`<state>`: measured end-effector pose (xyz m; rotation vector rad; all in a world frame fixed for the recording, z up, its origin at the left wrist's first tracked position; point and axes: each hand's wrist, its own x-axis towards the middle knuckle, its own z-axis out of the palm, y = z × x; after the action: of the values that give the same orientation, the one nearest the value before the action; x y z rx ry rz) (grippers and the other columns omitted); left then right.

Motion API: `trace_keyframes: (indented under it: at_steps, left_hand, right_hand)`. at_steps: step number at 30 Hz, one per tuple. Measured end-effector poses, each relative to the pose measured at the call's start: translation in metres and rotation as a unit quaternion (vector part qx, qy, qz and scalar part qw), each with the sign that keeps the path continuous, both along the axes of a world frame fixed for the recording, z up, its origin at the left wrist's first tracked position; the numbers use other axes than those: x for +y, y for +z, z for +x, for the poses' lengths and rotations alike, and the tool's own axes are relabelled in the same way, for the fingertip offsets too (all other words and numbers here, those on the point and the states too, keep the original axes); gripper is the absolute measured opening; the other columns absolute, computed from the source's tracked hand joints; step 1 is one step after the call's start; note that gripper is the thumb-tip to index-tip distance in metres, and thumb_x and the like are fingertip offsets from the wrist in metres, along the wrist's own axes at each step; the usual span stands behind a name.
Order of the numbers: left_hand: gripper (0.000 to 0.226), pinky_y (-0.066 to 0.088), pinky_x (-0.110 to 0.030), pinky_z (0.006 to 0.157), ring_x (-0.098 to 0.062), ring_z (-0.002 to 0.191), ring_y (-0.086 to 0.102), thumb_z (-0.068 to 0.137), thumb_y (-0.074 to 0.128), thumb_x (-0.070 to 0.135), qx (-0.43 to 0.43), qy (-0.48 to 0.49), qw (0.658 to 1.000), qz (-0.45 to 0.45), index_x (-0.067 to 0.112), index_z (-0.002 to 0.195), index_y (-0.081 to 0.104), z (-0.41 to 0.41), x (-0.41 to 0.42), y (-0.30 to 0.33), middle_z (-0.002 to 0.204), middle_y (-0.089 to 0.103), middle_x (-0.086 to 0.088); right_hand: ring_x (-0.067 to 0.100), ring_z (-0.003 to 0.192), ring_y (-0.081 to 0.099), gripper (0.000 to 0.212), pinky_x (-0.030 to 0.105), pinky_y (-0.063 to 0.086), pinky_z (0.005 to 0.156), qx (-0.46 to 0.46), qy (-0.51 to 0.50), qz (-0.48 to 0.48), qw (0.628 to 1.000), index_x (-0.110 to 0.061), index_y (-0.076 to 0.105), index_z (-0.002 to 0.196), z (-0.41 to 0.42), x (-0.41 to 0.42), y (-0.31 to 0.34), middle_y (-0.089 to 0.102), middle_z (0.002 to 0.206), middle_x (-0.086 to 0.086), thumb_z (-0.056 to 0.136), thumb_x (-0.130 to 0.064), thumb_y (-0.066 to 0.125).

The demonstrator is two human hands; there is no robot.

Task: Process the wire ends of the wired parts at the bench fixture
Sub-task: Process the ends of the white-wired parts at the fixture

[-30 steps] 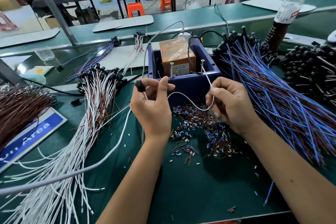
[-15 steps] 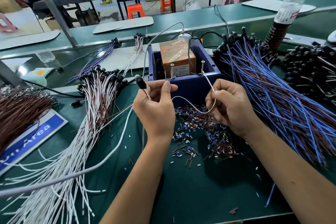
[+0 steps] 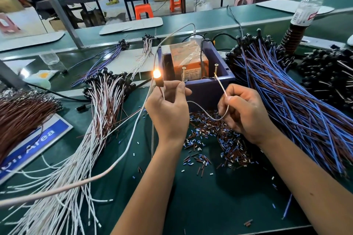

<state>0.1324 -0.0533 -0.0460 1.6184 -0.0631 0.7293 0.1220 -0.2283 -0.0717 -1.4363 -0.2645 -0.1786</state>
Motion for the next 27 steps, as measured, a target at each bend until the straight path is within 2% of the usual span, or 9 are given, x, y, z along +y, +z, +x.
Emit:
trace_keyframes:
  at_steps: [2,5,9,12,15,19,22,25,27]
  left_hand:
    - [0.009,0.061,-0.042,0.075,-0.013,0.070,0.073,0.095,0.071,0.008,-0.001,-0.003,1.000,0.001,0.009,0.086,0.071,-0.001,0.000,0.000,0.073,0.074,0.003]
    - [0.013,0.060,-0.038,0.073,-0.012,0.070,0.073,0.094,0.070,0.007,-0.016,0.009,1.000,-0.012,0.015,0.084,0.069,-0.003,0.000,0.000,0.072,0.074,0.005]
    - [0.016,0.060,-0.040,0.068,-0.020,0.068,0.072,0.095,0.068,0.007,-0.072,0.001,0.997,-0.018,0.019,0.085,0.066,-0.008,0.001,0.002,0.072,0.074,0.002]
    - [0.013,0.061,-0.045,0.068,-0.022,0.068,0.073,0.095,0.067,0.005,-0.084,-0.029,0.996,-0.033,0.014,0.086,0.065,-0.014,-0.006,0.005,0.073,0.074,0.000]
    - [0.010,0.061,-0.039,0.070,-0.021,0.069,0.074,0.095,0.067,0.003,-0.071,-0.074,0.993,-0.065,0.006,0.086,0.066,-0.017,-0.036,0.024,0.072,0.074,-0.002]
    - [0.014,0.059,-0.030,0.071,-0.017,0.073,0.075,0.094,0.068,0.007,-0.047,-0.211,0.974,-0.066,0.016,0.084,0.065,-0.017,-0.115,0.067,0.073,0.075,0.001]
    - [0.008,0.061,-0.038,0.081,-0.016,0.081,0.074,0.091,0.070,0.009,-0.015,-0.310,0.950,-0.019,0.016,0.090,0.068,-0.018,-0.182,0.090,0.083,0.077,0.001]
    - [0.016,0.056,-0.030,0.082,-0.012,0.086,0.066,0.090,0.073,0.012,0.014,-0.376,0.926,0.038,0.016,0.105,0.070,-0.029,-0.252,0.101,0.096,0.071,0.005]
    - [0.010,0.052,-0.030,0.080,-0.014,0.084,0.062,0.093,0.071,0.014,0.057,-0.415,0.908,0.020,0.011,0.103,0.071,-0.040,-0.296,0.106,0.091,0.067,0.003]
  right_hand:
    - [0.021,0.032,0.035,0.022,0.017,0.027,0.038,0.001,0.001,-0.001,1.000,-0.010,0.055,0.071,0.000,0.000,0.000,0.048,0.065,0.035,0.092,-0.011,0.050]
    - [0.018,0.035,0.040,0.020,0.017,0.029,0.038,-0.004,0.008,0.009,1.000,-0.005,0.051,0.074,-0.001,-0.001,0.000,0.057,0.067,0.022,0.093,-0.009,0.048]
    - [0.023,0.040,0.039,0.022,0.025,0.025,0.040,-0.006,0.029,0.002,1.000,-0.014,0.054,0.072,-0.007,0.000,0.006,0.048,0.071,0.038,0.093,-0.009,0.049]
    - [0.021,0.041,0.040,0.024,0.027,0.025,0.039,-0.012,0.028,0.024,0.999,-0.014,0.054,0.072,-0.011,0.001,0.014,0.050,0.072,0.034,0.094,-0.006,0.049]
    - [0.020,0.038,0.042,0.020,0.020,0.029,0.038,-0.033,-0.021,0.061,0.997,-0.015,0.053,0.072,-0.022,-0.012,0.028,0.060,0.070,0.018,0.091,-0.009,0.053]
    - [0.018,0.038,0.041,0.020,0.020,0.027,0.040,-0.048,-0.153,0.071,0.984,-0.022,0.057,0.069,-0.055,-0.072,0.048,0.062,0.068,0.010,0.088,-0.019,0.057]
    - [0.013,0.044,0.044,0.025,0.019,0.030,0.041,-0.037,-0.316,0.123,0.940,-0.021,0.060,0.069,-0.090,-0.137,0.062,0.065,0.068,0.005,0.093,-0.013,0.056]
    - [0.008,0.048,0.051,0.018,0.018,0.036,0.041,-0.031,-0.492,0.169,0.853,-0.015,0.063,0.074,-0.127,-0.201,0.072,0.066,0.066,0.001,0.091,-0.012,0.060]
    - [0.005,0.055,0.058,0.011,0.019,0.043,0.050,-0.029,-0.605,0.133,0.784,-0.015,0.064,0.095,-0.149,-0.237,0.075,0.068,0.081,0.002,0.090,-0.024,0.061]
